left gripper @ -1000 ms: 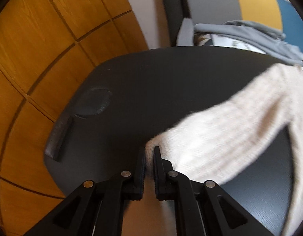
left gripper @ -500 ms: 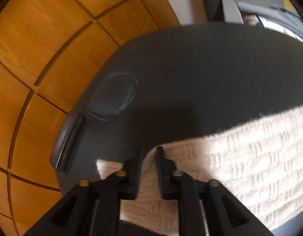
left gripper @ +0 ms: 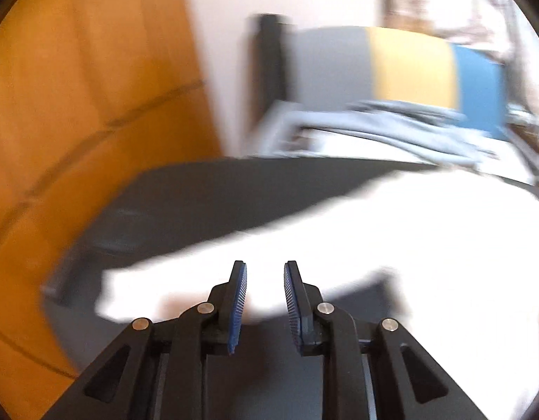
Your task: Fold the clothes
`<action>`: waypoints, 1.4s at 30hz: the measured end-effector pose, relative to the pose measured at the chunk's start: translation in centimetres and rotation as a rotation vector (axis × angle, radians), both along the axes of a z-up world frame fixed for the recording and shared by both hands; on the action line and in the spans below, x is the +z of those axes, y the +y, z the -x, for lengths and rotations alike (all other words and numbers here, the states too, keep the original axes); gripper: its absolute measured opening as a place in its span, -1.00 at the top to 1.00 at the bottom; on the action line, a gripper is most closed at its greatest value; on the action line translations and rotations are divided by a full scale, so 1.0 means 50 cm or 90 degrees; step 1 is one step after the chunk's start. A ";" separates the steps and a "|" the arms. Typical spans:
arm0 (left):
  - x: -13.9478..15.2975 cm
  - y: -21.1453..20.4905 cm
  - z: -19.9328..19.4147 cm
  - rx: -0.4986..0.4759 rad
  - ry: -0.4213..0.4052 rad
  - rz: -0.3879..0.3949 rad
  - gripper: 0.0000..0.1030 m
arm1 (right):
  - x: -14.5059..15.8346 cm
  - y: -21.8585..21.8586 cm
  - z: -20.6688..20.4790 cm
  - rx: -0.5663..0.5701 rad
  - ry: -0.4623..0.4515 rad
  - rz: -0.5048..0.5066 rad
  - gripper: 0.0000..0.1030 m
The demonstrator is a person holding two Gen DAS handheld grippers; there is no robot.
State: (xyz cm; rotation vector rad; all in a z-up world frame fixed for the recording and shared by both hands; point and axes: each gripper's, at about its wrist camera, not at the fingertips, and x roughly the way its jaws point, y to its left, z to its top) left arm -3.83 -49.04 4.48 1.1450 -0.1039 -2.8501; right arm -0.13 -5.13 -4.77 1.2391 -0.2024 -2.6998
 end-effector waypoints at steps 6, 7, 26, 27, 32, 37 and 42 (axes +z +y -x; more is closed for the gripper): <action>-0.084 0.329 -0.047 -0.204 -0.091 -0.111 0.58 | 0.012 0.169 -0.086 -0.130 -0.024 0.108 0.10; -0.090 0.386 -0.048 -0.237 -0.101 -0.110 0.58 | 0.004 0.198 -0.103 -0.145 -0.025 0.123 0.10; -0.148 0.734 -0.056 -0.356 -0.125 -0.239 0.43 | -0.052 0.332 0.165 -0.154 -0.052 0.169 0.74; -0.152 0.737 -0.055 -0.346 -0.127 -0.254 0.43 | -0.050 0.331 0.175 -0.152 -0.053 0.148 0.83; -0.158 0.737 -0.062 -0.331 -0.137 -0.300 0.43 | -0.030 0.362 0.198 -0.189 -0.020 0.110 0.86; -0.162 0.735 -0.070 -0.319 -0.147 -0.343 0.41 | -0.065 0.358 0.200 -0.183 -0.045 0.075 0.75; -0.149 0.678 -0.088 -0.305 -0.136 -0.313 0.43 | -0.015 0.365 0.110 -0.149 -0.025 0.145 0.00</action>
